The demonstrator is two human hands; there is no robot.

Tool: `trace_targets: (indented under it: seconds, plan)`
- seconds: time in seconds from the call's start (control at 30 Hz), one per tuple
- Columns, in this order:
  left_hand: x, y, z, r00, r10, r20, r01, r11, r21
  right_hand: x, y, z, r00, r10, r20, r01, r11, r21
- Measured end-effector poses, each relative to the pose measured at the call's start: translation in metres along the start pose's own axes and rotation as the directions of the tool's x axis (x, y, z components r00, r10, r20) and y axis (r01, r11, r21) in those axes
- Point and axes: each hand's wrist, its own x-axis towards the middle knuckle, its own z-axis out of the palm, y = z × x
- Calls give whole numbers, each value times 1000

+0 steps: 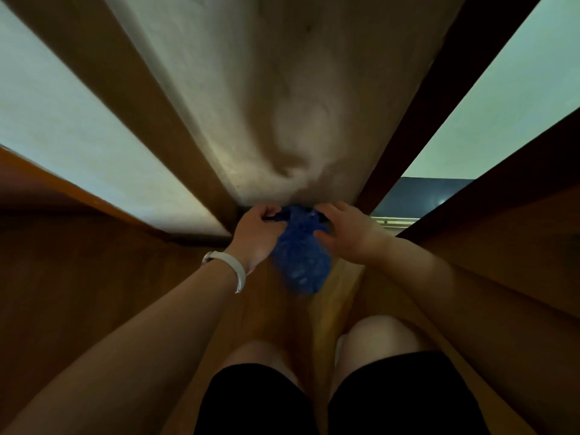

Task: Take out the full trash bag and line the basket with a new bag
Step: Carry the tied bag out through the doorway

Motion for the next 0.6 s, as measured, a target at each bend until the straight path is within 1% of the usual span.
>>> trace_targets:
  seconds: [0.1,0.2,0.23,0.33,0.47,0.6]
  plan:
    - [-15,12,-17,999,44,28,-46,996,73,-11,-13,-22,1000,26,-14,-27,999,-32]
    - [-44,32,-40,993,116,7,-115,969,217,-34,-35,-53,999,30,-35,-32,997,-66]
    - [-56,42,-48,988,155,16,-154,948,277,-44,-43,-66,998,23,-52,-27,997,-68]
    - [-98,81,-73,951,302,62,-296,841,452,-80,-72,-111,995,3,-99,-7,999,-39]
    - [-167,146,-106,915,392,93,-378,755,536,-133,-122,-189,988,21,-152,-27,999,-39]
    - [-244,208,-144,861,497,104,-454,661,597,-189,-180,-266,983,36,-182,-45,998,-48]
